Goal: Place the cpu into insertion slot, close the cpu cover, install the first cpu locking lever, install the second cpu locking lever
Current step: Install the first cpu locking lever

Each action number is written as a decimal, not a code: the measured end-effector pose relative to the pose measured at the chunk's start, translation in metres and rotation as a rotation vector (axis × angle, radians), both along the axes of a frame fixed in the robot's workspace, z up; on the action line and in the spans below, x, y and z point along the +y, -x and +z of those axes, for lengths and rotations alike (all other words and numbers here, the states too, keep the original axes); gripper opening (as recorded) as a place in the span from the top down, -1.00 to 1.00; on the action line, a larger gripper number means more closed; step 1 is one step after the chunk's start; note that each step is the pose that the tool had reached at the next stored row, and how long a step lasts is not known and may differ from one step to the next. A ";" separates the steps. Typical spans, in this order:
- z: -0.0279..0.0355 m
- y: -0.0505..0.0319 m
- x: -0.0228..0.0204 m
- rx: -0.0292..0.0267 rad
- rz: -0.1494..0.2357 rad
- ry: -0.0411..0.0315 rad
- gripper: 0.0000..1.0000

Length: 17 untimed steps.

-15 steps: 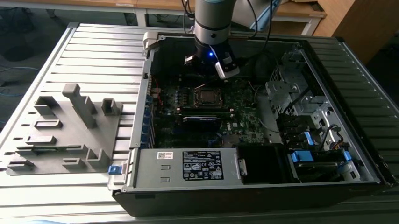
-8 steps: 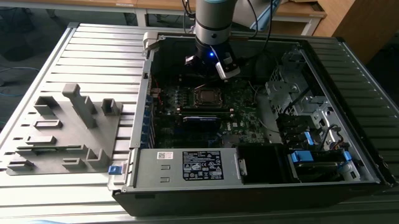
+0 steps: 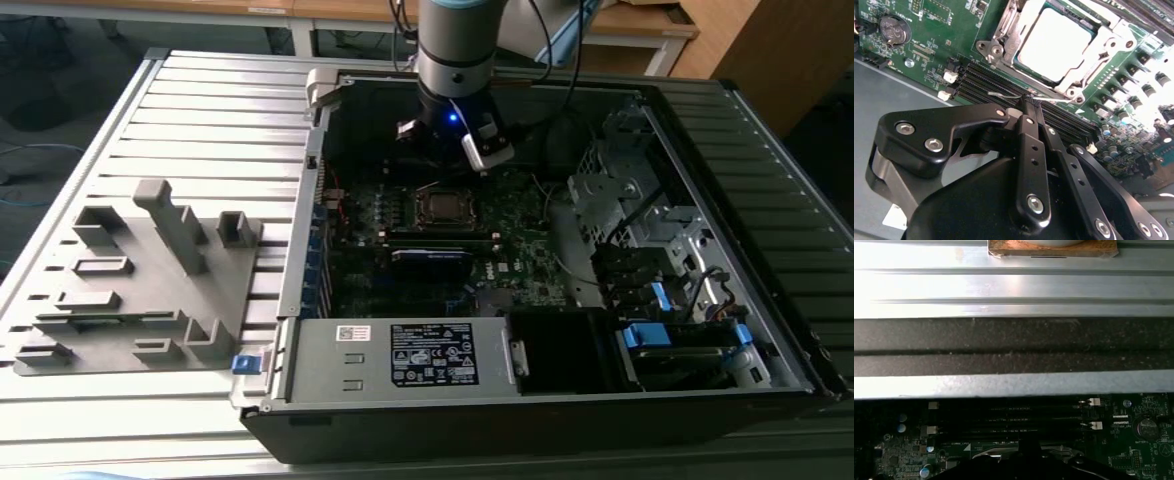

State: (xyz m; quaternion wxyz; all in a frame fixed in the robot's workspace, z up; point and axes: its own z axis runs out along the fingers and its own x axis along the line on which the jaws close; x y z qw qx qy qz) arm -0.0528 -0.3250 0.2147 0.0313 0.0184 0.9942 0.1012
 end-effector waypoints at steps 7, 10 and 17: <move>-0.0014 0.0000 0.0000 -0.0073 0.000 -0.0017 0.79; -0.0017 0.0000 0.0000 -0.0075 -0.001 -0.0016 0.79; -0.0023 0.0000 0.0000 -0.0073 -0.018 -0.0014 0.79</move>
